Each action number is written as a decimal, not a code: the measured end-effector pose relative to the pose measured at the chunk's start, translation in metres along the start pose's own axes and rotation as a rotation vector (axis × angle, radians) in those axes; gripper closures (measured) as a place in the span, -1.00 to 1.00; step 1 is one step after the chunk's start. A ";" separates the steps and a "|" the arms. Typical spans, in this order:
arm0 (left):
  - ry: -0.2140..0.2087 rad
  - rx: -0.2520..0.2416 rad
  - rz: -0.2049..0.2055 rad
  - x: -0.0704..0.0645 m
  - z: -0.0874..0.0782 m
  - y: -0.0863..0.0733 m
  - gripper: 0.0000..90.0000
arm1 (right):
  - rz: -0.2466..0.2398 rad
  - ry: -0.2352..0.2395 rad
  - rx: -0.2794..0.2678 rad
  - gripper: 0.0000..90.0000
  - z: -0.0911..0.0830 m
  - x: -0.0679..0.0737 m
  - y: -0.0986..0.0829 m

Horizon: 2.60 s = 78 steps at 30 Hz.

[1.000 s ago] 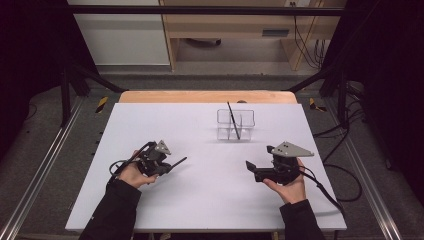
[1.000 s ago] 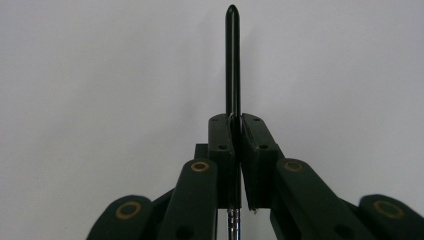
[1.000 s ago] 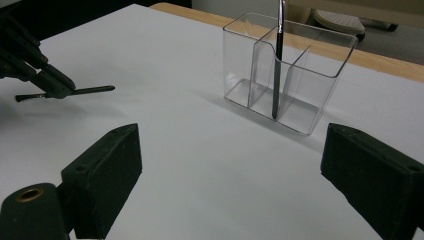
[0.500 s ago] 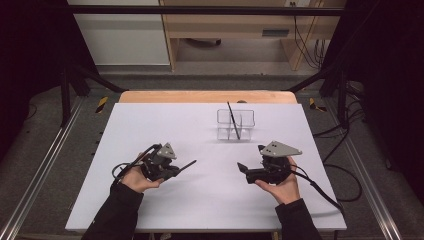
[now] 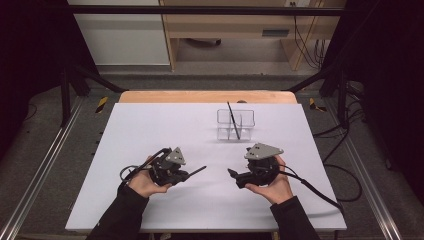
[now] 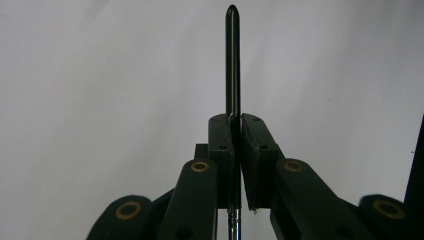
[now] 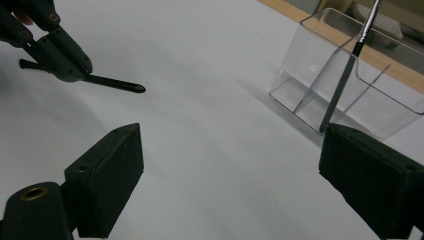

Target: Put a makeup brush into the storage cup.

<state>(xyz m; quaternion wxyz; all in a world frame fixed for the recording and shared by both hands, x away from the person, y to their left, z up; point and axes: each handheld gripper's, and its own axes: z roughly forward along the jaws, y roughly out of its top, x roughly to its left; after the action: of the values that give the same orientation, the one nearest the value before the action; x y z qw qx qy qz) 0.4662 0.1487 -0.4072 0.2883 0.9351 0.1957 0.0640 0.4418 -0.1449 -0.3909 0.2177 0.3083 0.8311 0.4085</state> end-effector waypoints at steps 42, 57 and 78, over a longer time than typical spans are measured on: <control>-0.127 0.028 0.073 -0.012 0.010 0.033 0.86 | -0.297 0.130 0.176 -0.54 0.020 0.036 0.011; -0.159 0.039 0.099 -0.015 0.012 0.039 0.86 | -0.407 0.164 0.216 -0.47 0.021 0.045 0.015; -0.185 0.077 0.141 -0.026 0.012 0.049 0.86 | -0.526 0.190 0.257 -0.21 0.023 0.060 0.018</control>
<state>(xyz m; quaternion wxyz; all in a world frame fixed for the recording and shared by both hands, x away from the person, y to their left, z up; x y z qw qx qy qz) 0.4612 0.0943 -0.3898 0.2639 0.9588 0.1044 -0.0101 0.4189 -0.0828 -0.3961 0.1966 0.0679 0.9439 0.2564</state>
